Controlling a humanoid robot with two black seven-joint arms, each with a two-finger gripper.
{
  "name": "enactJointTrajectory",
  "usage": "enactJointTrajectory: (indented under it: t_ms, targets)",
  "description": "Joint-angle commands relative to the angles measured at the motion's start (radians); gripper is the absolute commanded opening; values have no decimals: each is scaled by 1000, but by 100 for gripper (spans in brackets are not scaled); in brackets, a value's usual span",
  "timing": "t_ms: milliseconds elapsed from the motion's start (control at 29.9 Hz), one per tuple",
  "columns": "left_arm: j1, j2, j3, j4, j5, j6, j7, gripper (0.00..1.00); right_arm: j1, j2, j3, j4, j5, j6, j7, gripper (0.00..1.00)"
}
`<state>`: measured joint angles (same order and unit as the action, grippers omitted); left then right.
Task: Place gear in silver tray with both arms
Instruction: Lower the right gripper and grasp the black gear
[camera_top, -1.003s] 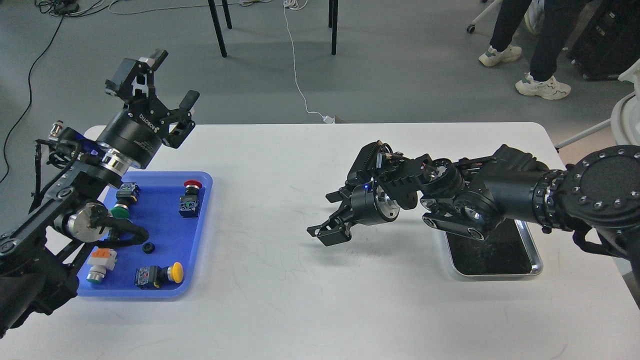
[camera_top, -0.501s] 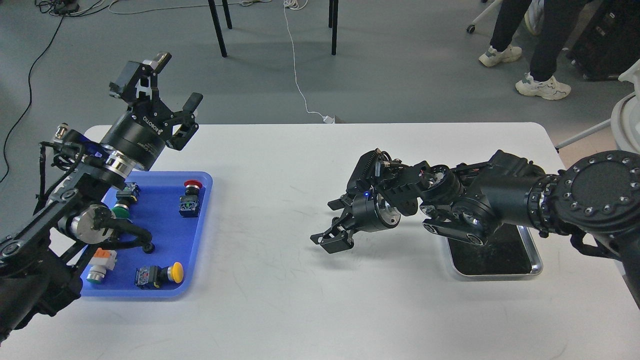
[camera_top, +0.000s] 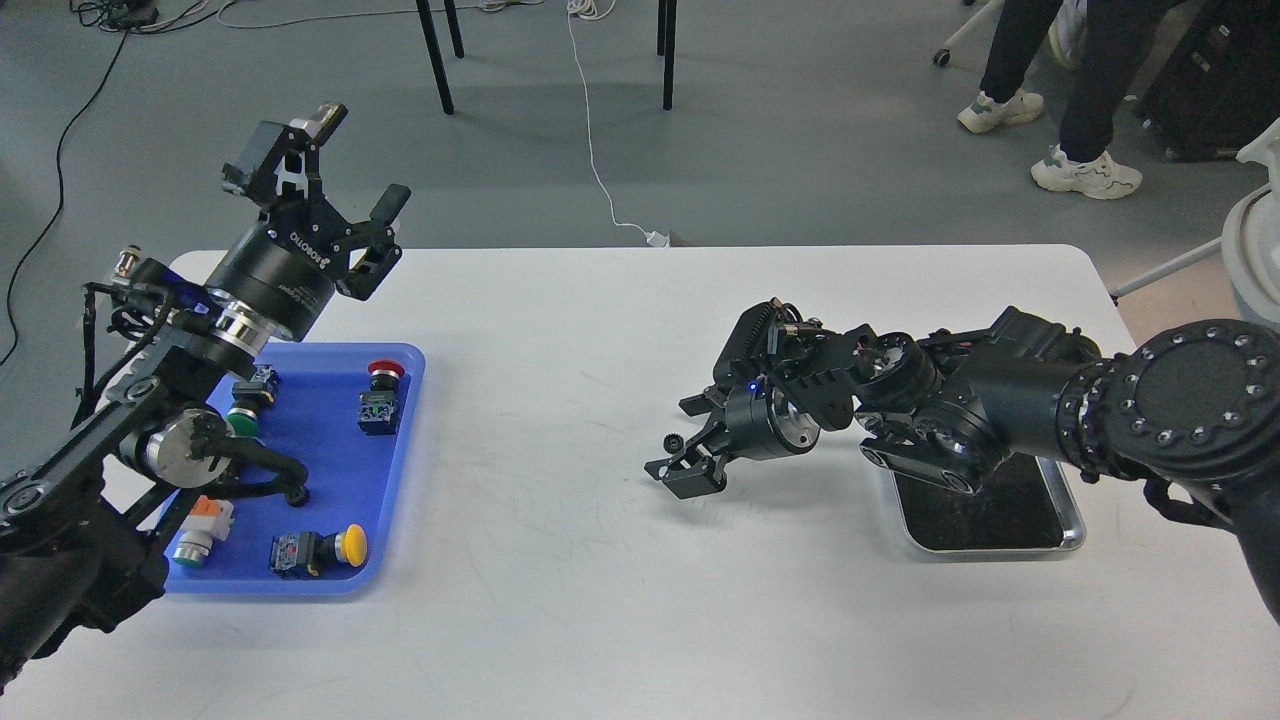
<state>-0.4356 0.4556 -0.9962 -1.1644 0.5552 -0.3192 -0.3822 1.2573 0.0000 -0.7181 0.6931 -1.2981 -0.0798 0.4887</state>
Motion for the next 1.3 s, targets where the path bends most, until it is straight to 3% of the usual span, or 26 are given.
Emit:
enactJointTrajectory:
  t_ms: [0, 368, 434, 769, 936, 1103, 1270]
  targets:
    - [0, 0, 1, -3, 0, 0, 0, 98, -2, 0, 0, -12, 0, 0, 0, 74]
    - [6, 0, -2, -11, 0, 0, -1, 98, -13, 0, 0, -27, 2, 0, 0, 69]
    - [8, -2, -2, -15, 0, 0, -1, 98, -13, 0, 0, -29, 2, 0, 0, 61]
    - [14, 0, -2, -18, 0, 0, -1, 98, -22, 0, 0, -30, 5, 0, 0, 55]
    - [14, -2, -2, -20, 0, 0, -1, 98, -24, 0, 0, -29, 5, 0, 0, 45]
    - [14, -5, -2, -23, 0, 0, -1, 98, -22, 0, -1, -29, 3, 3, 0, 21]
    - [14, -5, -2, -23, 0, 0, -1, 98, -19, 0, -1, -29, 3, 3, 0, 15]
